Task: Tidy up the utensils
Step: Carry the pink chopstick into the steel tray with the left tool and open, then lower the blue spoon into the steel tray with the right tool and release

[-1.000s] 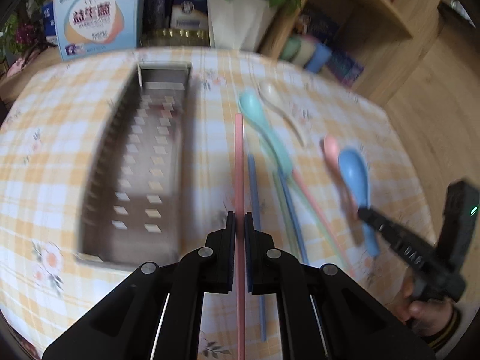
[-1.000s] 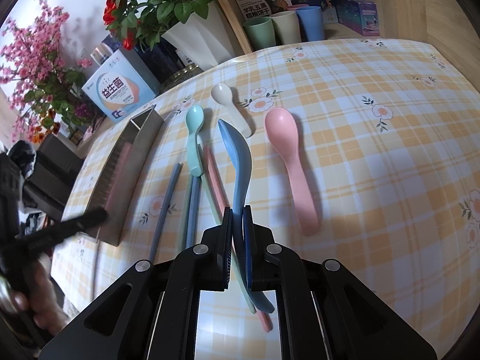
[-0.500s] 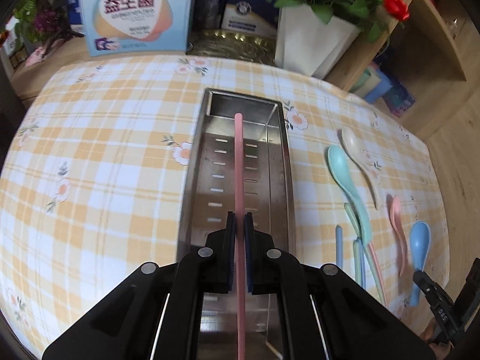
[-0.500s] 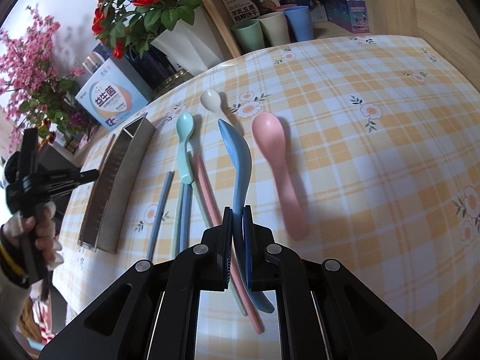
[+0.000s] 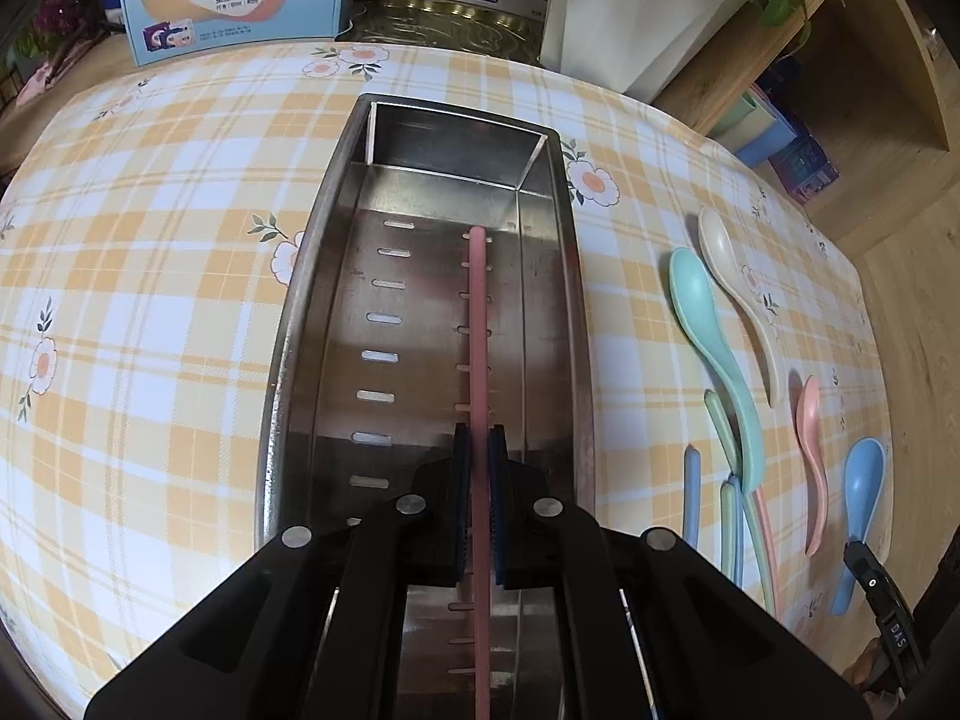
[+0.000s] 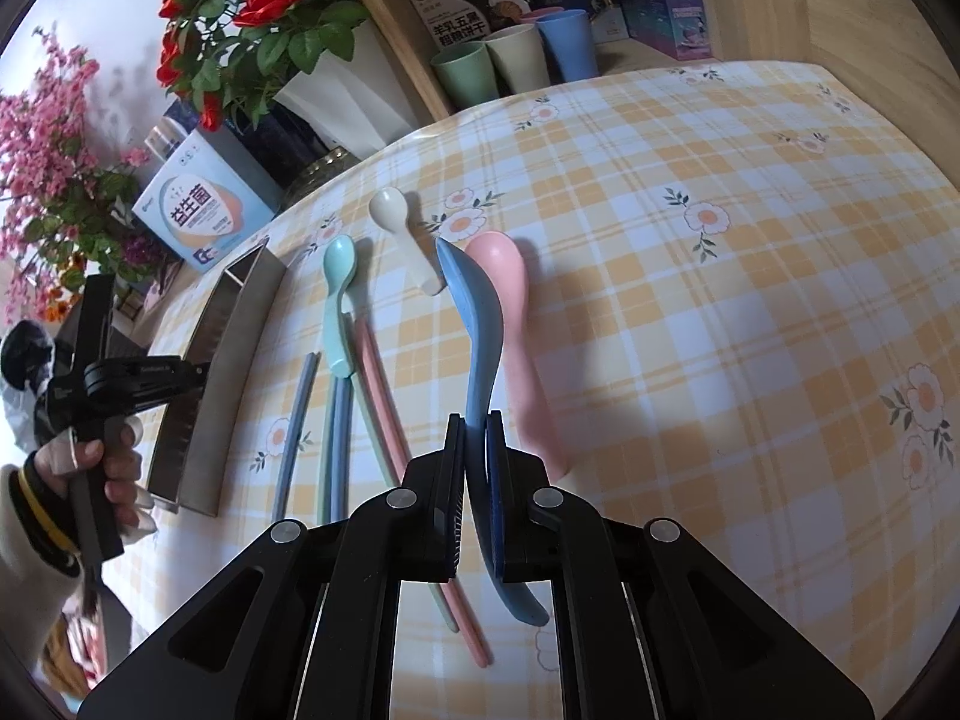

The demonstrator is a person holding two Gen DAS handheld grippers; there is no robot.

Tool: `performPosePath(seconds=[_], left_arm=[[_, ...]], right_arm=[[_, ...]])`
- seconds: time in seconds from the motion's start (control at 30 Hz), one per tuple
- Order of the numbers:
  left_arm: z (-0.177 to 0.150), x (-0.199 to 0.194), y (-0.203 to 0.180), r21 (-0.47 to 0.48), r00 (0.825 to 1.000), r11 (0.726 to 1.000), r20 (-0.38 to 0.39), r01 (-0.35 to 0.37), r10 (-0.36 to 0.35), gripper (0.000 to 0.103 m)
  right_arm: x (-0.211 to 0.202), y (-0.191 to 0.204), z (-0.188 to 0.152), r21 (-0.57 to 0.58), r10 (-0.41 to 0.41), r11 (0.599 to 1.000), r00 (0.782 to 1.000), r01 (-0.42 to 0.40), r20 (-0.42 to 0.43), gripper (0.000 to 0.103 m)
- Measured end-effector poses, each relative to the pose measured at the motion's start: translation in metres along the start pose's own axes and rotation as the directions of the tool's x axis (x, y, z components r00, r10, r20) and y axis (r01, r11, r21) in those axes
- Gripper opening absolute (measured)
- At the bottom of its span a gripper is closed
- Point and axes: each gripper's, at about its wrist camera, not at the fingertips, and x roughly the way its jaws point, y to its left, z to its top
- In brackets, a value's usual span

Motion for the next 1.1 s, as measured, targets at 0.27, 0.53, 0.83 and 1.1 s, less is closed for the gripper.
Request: performPosePath(seconds=[0.27, 0.53, 0.83, 1.1], left_arm=[[0.001, -0.017, -0.011, 0.072, 0.999, 0.997, 0.035, 0.007, -0.009, 0.008], [-0.012, -0.07, -0.009, 0.141, 0.986, 0.989, 0.163, -0.049, 0.026, 0.034], [-0.048, -0.106, 0.021, 0.164, 0.967, 0.982, 0.251, -0.094, 0.05, 0.086], [-0.066, -0.121, 0.049, 0.146, 0.953, 0.985, 0.299, -0.093, 0.045, 0.097]], right_arm=[[-0.004, 0.003, 0.0, -0.006, 0.005, 1.0, 1.0, -0.005, -0.001, 0.007], [-0.004, 0.014, 0.005, -0.007, 0.016, 1.0, 0.999, -0.016, -0.028, 0.007], [0.022, 0.071, 0.022, 0.0, 0.074, 0.997, 0.99, -0.075, -0.121, 0.007], [0.073, 0.151, 0.054, 0.038, 0.142, 0.99, 0.973, -0.137, -0.181, 0.007]])
